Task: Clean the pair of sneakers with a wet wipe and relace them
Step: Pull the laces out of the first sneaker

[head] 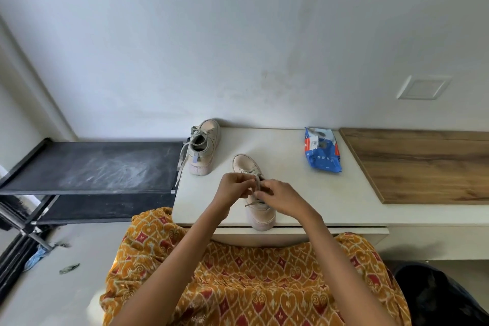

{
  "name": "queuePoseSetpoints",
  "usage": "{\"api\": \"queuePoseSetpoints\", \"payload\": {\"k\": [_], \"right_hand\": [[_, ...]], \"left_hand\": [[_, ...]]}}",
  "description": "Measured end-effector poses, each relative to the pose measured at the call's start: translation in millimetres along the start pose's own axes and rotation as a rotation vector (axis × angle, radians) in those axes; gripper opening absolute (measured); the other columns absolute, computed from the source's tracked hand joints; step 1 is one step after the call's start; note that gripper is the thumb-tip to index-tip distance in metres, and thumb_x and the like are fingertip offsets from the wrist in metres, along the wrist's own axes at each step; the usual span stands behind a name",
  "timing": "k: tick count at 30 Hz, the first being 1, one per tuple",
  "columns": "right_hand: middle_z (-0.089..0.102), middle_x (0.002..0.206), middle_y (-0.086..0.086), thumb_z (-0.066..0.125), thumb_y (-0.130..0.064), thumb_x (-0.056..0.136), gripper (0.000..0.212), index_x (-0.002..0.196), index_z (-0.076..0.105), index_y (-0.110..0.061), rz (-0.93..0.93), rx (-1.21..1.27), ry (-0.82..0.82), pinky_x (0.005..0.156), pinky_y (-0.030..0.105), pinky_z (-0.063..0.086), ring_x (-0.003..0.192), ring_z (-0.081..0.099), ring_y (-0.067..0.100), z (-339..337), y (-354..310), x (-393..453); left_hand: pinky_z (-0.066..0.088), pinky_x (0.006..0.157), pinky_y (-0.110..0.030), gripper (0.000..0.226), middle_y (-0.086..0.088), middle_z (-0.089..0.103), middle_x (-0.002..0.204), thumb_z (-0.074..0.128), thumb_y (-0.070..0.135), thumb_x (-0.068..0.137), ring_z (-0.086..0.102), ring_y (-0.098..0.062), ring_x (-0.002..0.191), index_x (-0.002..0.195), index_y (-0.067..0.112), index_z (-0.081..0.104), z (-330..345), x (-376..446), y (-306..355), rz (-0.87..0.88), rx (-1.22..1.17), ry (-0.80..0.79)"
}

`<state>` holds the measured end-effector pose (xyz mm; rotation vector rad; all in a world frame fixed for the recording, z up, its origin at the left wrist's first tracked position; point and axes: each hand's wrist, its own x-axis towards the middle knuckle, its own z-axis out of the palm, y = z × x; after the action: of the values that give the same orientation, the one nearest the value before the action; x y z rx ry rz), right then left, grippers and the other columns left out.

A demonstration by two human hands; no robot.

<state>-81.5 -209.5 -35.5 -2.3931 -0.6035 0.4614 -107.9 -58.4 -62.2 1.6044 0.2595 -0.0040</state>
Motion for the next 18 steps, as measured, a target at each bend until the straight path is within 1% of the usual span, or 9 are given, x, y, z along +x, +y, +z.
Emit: {"api": "queuePoseSetpoints", "payload": {"k": [2, 4, 5, 8, 10, 11, 13, 16, 18], "right_hand": [[0.056, 0.095, -0.007, 0.065, -0.032, 0.085, 0.031, 0.114, 0.063, -0.021, -0.049, -0.08, 0.026, 0.065, 0.02, 0.036, 0.087, 0.05, 0.011, 4, 8, -3], [0.057, 0.091, -0.006, 0.067, -0.03, 0.083, 0.022, 0.101, 0.07, -0.019, -0.062, -0.161, 0.149, 0.066, 0.022, 0.035, 0.085, 0.049, 0.011, 10, 15, -4], [0.059, 0.089, -0.004, 0.067, -0.027, 0.084, 0.016, 0.095, 0.072, -0.017, -0.045, -0.136, 0.205, 0.066, 0.021, 0.035, 0.083, 0.051, 0.011, 11, 15, -4], [0.065, 0.09, -0.003, 0.061, -0.025, 0.089, 0.014, 0.091, 0.072, -0.016, 0.02, -0.112, 0.335, 0.058, 0.017, 0.034, 0.077, 0.055, 0.011, 12, 16, -1], [0.064, 0.094, -0.003, 0.058, -0.029, 0.091, 0.017, 0.093, 0.07, -0.018, 0.068, -0.179, 0.412, 0.059, 0.019, 0.035, 0.082, 0.058, 0.014, 10, 16, 2], [0.062, 0.094, -0.002, 0.058, -0.03, 0.091, 0.017, 0.093, 0.071, -0.018, 0.08, -0.232, 0.415, 0.061, 0.021, 0.036, 0.085, 0.059, 0.016, 10, 17, 4], [0.059, 0.095, 0.002, 0.057, -0.029, 0.09, 0.019, 0.093, 0.072, -0.017, 0.082, -0.321, 0.318, 0.062, 0.024, 0.039, 0.087, 0.058, 0.018, 11, 19, 8], [0.053, 0.101, 0.005, 0.053, -0.031, 0.093, 0.025, 0.099, 0.071, -0.015, 0.063, -0.334, 0.137, 0.065, 0.027, 0.037, 0.094, 0.053, 0.019, 6, 17, 13], [0.049, 0.104, 0.004, 0.053, -0.036, 0.093, 0.027, 0.1, 0.069, -0.015, 0.077, -0.316, 0.102, 0.069, 0.028, 0.037, 0.101, 0.049, 0.018, 2, 15, 15]], "left_hand": [[0.047, 0.067, -0.021, 0.015, 0.003, 0.066, 0.076, 0.06, 0.004, 0.085, 0.057, -0.009, 0.067, 0.089, 0.012, 0.071, 2, 2, -2, 0.085, 0.137, 0.056], [0.044, 0.069, -0.019, 0.014, 0.008, 0.064, 0.08, 0.062, 0.006, 0.083, 0.055, -0.002, 0.068, 0.089, 0.013, 0.072, 3, 2, -7, 0.204, 0.354, 0.115], [0.042, 0.069, -0.018, 0.012, 0.009, 0.062, 0.081, 0.063, 0.006, 0.083, 0.054, -0.001, 0.068, 0.088, 0.013, 0.071, 3, 1, -9, 0.263, 0.418, 0.129], [0.041, 0.065, -0.01, 0.01, 0.01, 0.059, 0.083, 0.065, 0.01, 0.084, 0.054, 0.003, 0.071, 0.088, 0.018, 0.06, 5, -3, -18, 0.37, 0.388, 0.161], [0.042, 0.063, -0.011, 0.013, 0.01, 0.058, 0.082, 0.065, 0.014, 0.085, 0.054, 0.003, 0.071, 0.091, 0.017, 0.054, 5, -2, -23, 0.356, 0.331, 0.217], [0.042, 0.063, -0.012, 0.014, 0.01, 0.058, 0.081, 0.065, 0.017, 0.085, 0.054, 0.003, 0.07, 0.094, 0.017, 0.054, 5, -1, -24, 0.337, 0.319, 0.234], [0.044, 0.066, -0.016, 0.018, 0.009, 0.06, 0.08, 0.066, 0.021, 0.085, 0.055, 0.0, 0.071, 0.101, 0.018, 0.057, 4, 1, -26, 0.341, 0.369, 0.198], [0.042, 0.077, -0.023, 0.026, 0.002, 0.058, 0.092, 0.066, 0.024, 0.085, 0.051, -0.011, 0.087, 0.11, 0.018, 0.064, 5, 3, -31, 0.485, 0.596, 0.136], [0.038, 0.08, -0.022, 0.038, -0.004, 0.054, 0.102, 0.064, 0.029, 0.085, 0.045, -0.018, 0.096, 0.119, 0.013, 0.059, 6, 3, -33, 0.553, 0.746, 0.192]]}}
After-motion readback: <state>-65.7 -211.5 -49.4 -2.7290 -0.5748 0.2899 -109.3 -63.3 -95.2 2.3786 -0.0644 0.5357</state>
